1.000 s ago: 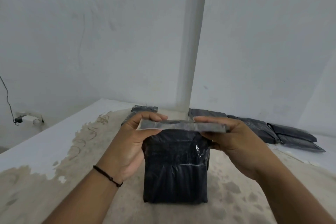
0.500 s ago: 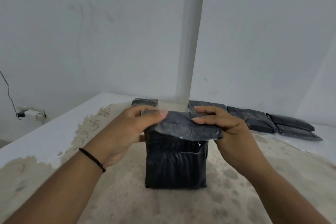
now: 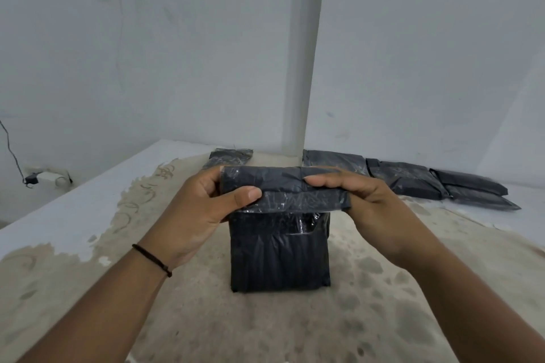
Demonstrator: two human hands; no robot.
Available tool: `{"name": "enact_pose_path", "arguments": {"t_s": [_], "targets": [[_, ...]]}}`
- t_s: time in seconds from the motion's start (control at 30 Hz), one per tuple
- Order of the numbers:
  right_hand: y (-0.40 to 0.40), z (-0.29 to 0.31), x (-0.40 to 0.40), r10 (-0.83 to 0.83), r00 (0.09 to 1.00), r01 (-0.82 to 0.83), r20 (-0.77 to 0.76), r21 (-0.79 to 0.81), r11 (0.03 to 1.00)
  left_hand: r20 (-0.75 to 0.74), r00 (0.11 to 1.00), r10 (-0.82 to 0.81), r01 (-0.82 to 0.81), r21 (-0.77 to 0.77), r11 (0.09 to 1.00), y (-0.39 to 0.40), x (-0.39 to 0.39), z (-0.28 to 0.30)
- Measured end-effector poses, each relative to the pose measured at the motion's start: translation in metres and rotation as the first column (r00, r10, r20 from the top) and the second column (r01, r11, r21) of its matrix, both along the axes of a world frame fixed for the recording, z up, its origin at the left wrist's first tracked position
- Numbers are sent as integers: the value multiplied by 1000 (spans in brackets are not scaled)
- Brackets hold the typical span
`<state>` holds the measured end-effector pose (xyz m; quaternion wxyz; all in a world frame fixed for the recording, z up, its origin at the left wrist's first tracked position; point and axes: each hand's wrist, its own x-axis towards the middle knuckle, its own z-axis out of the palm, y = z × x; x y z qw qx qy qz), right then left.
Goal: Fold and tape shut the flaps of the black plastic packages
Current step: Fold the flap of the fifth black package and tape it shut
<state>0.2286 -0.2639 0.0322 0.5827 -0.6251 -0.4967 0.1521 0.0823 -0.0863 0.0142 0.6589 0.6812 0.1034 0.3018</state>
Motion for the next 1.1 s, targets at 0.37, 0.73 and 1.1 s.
{"name": "enact_pose_path", "arguments": {"t_s": [0.37,0.73,1.1], "targets": [[-2,-2,7,90,924,-105,-371,-19,994,132,979,153,-188,317,930,-10,-2,-11],[11,-14,3,-79,950,78,-301,-15,997,102,995,10,-16,66,998,0,-7,-11],[4,-5,5,31,905,-53,-425,-40,998,-66,975,-211,199,-156,967,6,-17,-4]]}}
